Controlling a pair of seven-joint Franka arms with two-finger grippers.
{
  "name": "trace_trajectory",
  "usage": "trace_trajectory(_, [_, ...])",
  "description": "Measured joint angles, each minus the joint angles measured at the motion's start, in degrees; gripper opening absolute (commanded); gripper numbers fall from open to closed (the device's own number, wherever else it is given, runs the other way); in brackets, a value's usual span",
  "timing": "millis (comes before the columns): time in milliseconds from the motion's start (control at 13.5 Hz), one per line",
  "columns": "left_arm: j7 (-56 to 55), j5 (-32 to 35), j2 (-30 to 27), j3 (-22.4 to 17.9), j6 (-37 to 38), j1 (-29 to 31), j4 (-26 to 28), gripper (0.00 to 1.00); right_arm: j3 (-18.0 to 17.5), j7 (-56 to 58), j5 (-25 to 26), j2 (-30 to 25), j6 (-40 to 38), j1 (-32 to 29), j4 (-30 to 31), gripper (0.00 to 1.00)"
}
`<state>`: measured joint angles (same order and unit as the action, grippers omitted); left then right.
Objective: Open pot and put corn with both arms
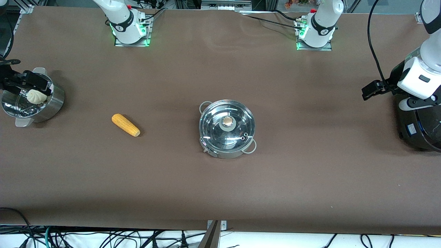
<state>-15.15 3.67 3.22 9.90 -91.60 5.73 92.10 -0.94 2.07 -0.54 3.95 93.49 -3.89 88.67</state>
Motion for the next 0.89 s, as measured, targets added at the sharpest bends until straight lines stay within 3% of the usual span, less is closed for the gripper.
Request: trace_trajectory(889, [0.0,-2.8,-0.2,0.3,-0.2,0.0,0.0,1.0,0.0,0.0,0.0,0.9,-1.3,-0.2,0.0,1.0])
